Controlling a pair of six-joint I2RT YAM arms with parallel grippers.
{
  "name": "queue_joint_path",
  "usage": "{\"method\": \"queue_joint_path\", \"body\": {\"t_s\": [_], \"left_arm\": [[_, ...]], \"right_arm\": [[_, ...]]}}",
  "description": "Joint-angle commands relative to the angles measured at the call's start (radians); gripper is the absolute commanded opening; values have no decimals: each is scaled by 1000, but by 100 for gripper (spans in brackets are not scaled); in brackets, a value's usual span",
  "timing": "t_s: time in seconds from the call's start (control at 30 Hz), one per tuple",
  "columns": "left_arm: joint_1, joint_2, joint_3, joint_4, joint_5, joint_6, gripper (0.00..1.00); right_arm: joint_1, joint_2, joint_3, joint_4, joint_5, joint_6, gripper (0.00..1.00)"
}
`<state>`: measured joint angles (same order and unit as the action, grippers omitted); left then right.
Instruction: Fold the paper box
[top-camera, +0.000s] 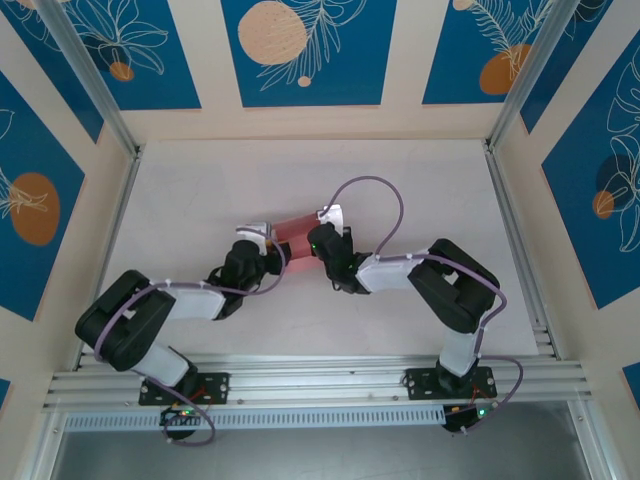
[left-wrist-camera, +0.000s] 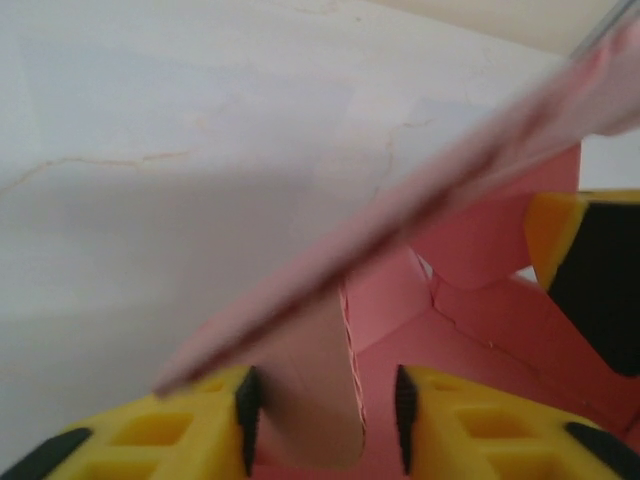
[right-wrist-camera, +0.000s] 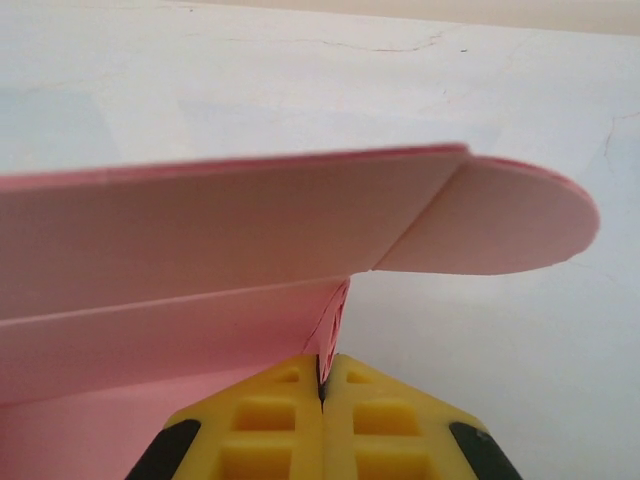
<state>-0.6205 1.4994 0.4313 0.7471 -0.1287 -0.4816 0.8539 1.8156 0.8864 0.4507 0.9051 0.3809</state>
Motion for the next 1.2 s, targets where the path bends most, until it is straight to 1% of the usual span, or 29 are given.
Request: {"method": "queue_joint_path", "body": {"t_s": [0.0, 0.1, 0.2, 0.3, 0.37, 0.5, 0.67, 0.73, 0.83, 0.93, 1.03, 1.17], "left_arm": [[-18, -34, -48, -66, 45, 13, 54], [-17, -83, -89, -106, 22, 9, 68], [-18, -166, -134, -146, 16, 8, 74], [-17, -274, -148, -230, 9, 8, 79], [-17, -354, -152, -284, -3, 8, 81], [-16, -520, -148, -389, -36, 14, 82], [-16, -648, -96, -485, -10, 14, 82], [-16, -656, -35, -551, -27, 18, 80], [-14, -619, 89, -640, -37, 63, 78], [-3, -544, 224, -715, -35, 106, 70], [29, -450, 332, -755, 5, 123, 63], [60, -304, 468, -815, 112, 129, 51]], "right_arm": [[23, 8, -49, -54, -12, 34, 3], [31, 13, -58, -54, 2, 36, 3], [34, 13, -73, -41, 4, 33, 3], [36, 9, -92, -17, 2, 23, 3], [36, 5, -107, -3, 5, 13, 3], [39, -13, -139, 14, 3, -1, 3], [48, -30, -155, 15, 12, -18, 3], [56, -34, -153, 17, 20, -30, 3], [72, -36, -154, 23, 32, -49, 3], [88, -35, -158, 39, 46, -71, 3], [102, -36, -164, 55, 62, -82, 4], [111, -44, -173, 57, 76, -89, 6]]}}
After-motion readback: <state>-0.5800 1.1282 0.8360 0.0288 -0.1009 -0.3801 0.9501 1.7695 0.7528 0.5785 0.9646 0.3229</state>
